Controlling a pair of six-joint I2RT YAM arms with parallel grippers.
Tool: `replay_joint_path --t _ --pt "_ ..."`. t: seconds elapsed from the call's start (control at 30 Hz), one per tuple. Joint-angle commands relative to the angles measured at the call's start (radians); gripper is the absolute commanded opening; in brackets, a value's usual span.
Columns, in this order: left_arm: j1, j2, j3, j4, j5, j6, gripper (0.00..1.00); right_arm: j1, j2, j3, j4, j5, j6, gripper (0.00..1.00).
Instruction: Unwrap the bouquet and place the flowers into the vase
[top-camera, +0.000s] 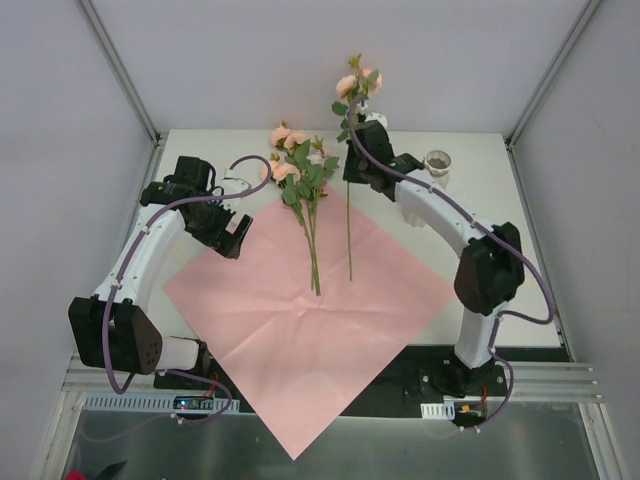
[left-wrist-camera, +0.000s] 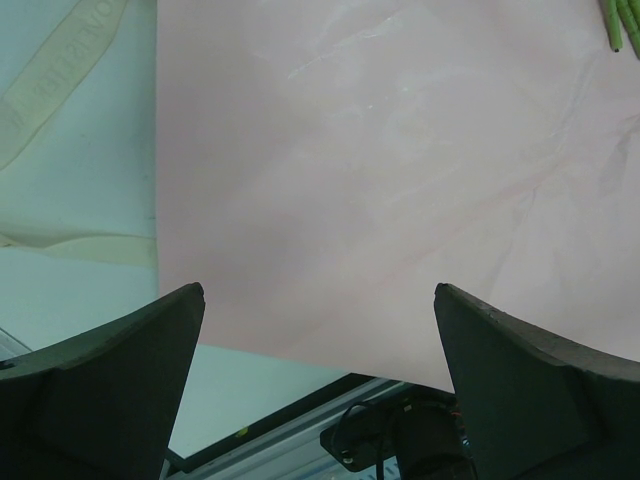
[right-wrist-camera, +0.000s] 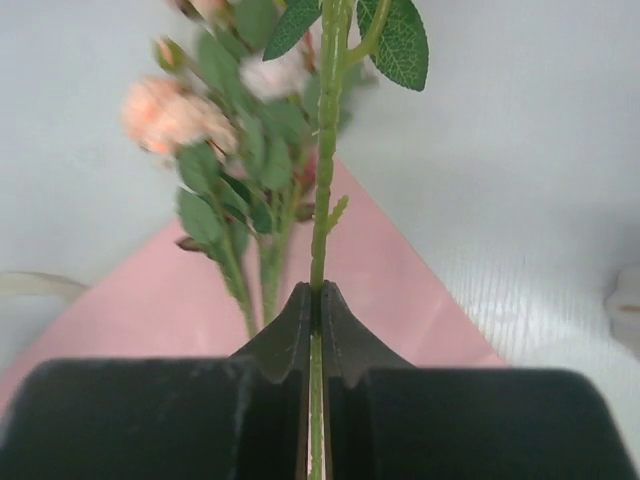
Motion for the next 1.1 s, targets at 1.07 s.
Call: replay_joint_path --t 1.07 --pt "0.012 -0.057 0.029 -0.004 0.023 0.017 0.99 -0.288 -0.548 -0.240 1.094 0.037 -0.737 0.01"
